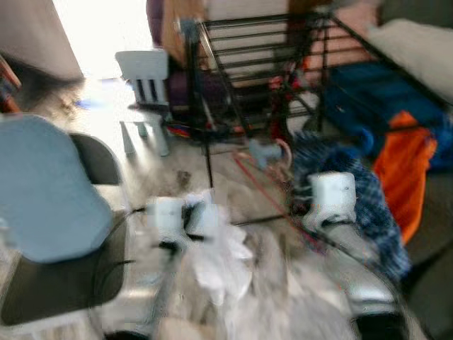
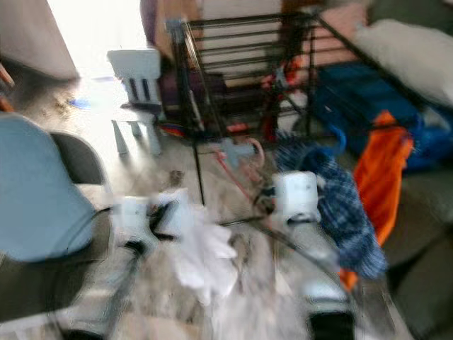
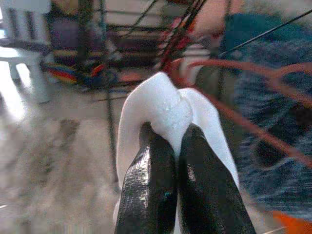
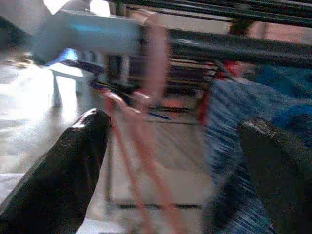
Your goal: Hang hanger
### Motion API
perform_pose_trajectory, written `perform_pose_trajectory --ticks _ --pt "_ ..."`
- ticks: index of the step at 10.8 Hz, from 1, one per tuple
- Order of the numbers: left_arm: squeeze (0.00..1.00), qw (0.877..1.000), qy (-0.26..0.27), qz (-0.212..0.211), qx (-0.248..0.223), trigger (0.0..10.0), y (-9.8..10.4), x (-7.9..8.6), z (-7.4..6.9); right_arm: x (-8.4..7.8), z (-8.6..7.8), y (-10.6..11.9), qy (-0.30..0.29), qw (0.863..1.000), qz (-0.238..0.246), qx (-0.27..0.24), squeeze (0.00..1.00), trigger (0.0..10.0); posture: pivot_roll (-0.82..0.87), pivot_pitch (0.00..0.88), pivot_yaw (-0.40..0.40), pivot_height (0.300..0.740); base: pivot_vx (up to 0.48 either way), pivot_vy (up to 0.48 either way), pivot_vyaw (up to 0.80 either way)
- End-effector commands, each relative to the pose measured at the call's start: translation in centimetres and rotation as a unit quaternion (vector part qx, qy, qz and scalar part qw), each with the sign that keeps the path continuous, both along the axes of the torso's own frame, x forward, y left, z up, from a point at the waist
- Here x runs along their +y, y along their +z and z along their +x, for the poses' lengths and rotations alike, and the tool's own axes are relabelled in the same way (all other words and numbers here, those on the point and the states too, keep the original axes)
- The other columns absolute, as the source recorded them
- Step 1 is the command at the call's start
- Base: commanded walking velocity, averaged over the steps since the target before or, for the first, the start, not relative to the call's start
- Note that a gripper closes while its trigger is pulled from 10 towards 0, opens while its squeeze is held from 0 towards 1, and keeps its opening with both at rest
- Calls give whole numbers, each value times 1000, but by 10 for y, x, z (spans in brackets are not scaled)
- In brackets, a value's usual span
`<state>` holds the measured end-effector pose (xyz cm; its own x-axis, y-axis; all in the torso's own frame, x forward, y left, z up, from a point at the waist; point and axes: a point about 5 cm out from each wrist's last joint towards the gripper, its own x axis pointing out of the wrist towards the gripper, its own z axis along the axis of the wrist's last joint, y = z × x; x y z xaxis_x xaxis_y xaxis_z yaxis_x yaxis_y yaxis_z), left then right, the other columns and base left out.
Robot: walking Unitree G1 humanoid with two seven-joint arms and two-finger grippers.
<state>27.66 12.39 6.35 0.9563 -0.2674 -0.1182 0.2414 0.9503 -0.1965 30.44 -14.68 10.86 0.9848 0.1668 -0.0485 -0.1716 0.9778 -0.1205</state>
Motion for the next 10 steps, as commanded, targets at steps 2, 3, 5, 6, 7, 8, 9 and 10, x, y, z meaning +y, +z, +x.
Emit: perform_pose_trajectory --ticks 2,3,5,6,7,8,9,10 --pt "0 1000 -10 -7 -21 10000 11 -9 4 -12 0 -3 -13 1000 -6 16 0 10000 -222 0 16 740 0 0 0" --pt "0 1000 -9 -6 -19 10000 10 -9 4 -15 2 -7 -4 999 -12 34 0 10000 -220 0 14 740 0 0 0" --pt "0 1000 -8 -6 -15 10000 9 -8 4 -24 7 -8 -6 999 -18 46 0 10000 -217 0 12 740 0 0 0" --pt "0 1000 -10 -5 -14 10000 9 -9 4 -27 9 -10 -1 998 -24 58 0 10000 -215 0 12 740 0 0 0" --pt "0 1000 -11 -4 -14 10000 9 -9 4 -33 12 -9 -3 997 -37 61 0 10000 -213 0 13 740 0 0 0" --pt "0 1000 -14 -3 -10 10000 9 -8 4 -49 19 -7 -7 996 -59 66 0 10000 -211 0 14 740 0 0 0" --pt "0 1000 -18 0 -4 10000 7 -8 2 -58 23 -6 1 994 -76 76 0 10000 -210 0 16 740 0 0 0" --pt "0 1000 -19 2 0 10000 5 -8 1 -69 25 -9 11 991 -100 89 0 10000 -207 0 14 740 0 0 0"
